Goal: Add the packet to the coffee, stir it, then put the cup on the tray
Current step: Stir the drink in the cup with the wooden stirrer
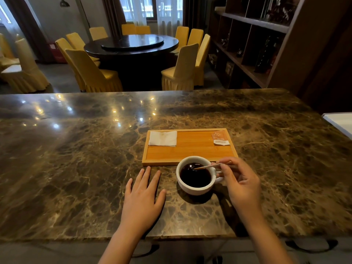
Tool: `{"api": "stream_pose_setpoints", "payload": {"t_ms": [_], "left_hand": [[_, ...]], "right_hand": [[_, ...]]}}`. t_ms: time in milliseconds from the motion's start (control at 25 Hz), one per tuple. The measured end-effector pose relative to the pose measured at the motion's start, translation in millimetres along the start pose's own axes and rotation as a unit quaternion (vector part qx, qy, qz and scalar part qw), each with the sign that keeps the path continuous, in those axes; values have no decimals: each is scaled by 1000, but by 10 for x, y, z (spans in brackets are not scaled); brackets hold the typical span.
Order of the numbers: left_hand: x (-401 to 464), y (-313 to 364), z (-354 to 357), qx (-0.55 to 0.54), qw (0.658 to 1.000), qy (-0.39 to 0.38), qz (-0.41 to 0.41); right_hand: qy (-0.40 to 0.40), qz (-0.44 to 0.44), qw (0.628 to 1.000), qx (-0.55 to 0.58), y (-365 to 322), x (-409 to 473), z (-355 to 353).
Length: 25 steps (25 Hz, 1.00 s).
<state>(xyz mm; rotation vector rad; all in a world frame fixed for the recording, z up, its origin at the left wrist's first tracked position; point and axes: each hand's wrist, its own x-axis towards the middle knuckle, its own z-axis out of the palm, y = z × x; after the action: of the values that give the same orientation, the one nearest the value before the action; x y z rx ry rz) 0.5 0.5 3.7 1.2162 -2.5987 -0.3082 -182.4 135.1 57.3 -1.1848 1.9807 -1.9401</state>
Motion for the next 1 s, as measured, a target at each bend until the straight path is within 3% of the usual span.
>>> {"api": "stream_pose_setpoints", "payload": {"t_ms": [200,360,560,720,1000], "left_hand": [[8,-5,-1,6,1000,-1,0],[6,-6,5,4,1000,-1,0],[0,-4,3,15,1000,-3,-4],[4,0,5,14,1000,-3,-4],[4,1,-2,6,1000,1,2]], "right_hand": [[-69,-81,988,-111,-75,18,-190],[-128,-89,983,-95,-142,5,-200],[-100,-5,995,11,-141,-16,-64],[-75,11,995,62,-90,60,85],[-69,-71,991,-92,-29,57,-150]]}}
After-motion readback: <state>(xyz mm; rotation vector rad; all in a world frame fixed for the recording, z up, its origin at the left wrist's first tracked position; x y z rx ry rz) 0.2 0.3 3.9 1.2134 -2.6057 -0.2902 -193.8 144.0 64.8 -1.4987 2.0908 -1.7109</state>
